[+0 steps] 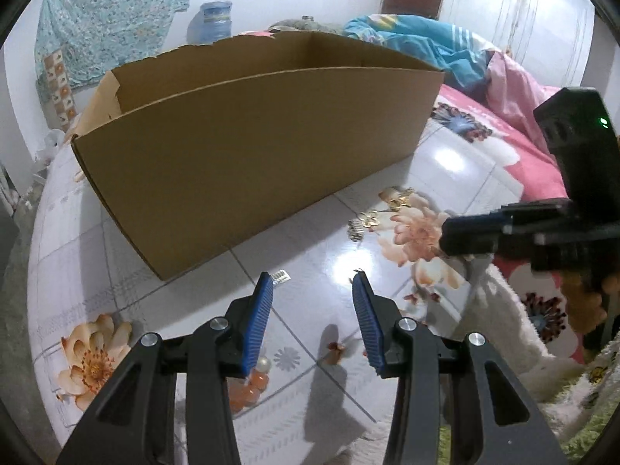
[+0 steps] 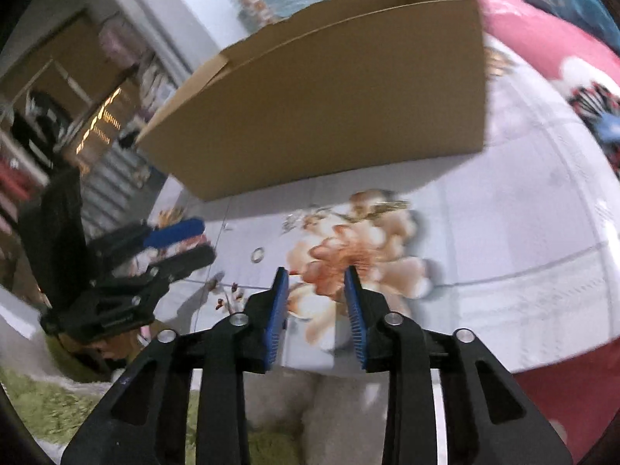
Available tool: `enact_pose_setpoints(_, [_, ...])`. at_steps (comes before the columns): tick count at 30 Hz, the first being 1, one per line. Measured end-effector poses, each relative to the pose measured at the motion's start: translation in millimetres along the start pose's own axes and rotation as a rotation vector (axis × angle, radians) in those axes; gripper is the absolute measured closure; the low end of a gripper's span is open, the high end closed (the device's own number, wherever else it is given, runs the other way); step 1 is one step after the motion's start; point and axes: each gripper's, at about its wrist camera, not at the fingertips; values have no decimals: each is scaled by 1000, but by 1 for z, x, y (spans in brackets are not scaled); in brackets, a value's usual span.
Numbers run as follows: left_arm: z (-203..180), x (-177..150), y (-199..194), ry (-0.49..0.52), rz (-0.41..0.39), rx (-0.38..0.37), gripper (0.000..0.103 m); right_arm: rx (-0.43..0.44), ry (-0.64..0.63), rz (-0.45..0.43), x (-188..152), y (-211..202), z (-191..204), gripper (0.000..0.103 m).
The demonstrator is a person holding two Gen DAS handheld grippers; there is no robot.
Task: Organize jewelry
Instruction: 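Move both grippers down to the small jewelry pieces beside the box, then close the left gripper on the silver clip while the right gripper closes on the gold ring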
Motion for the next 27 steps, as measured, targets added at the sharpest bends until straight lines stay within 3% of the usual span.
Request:
enact_pose_setpoints(7, [1, 3, 14, 73, 45, 90, 67, -33, -173, -4, -1, 27, 42, 69])
enact_pose_setpoints(13, [5, 9, 28, 70, 88, 118, 73, -48, -185, -22, 1, 31, 45, 73])
enact_pose_setpoints(20, [1, 12, 34, 92, 108, 82, 84, -40, -169, -25, -4, 26, 40, 74])
enact_pose_setpoints(24, [-2, 14, 36, 109, 121, 69, 98, -36, -159, -38, -3, 16, 33, 75])
enact_pose_setpoints(27, [-5, 15, 38, 113, 116, 67, 98, -39, -159, -42, -3, 12, 32, 75])
Point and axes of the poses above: each gripper's, at about its wrist camera, not at the fingertips, and y roughly the way its jaws point, z to its left, x to its top, and after that the axes turned 8 degrees about -z, right-handed
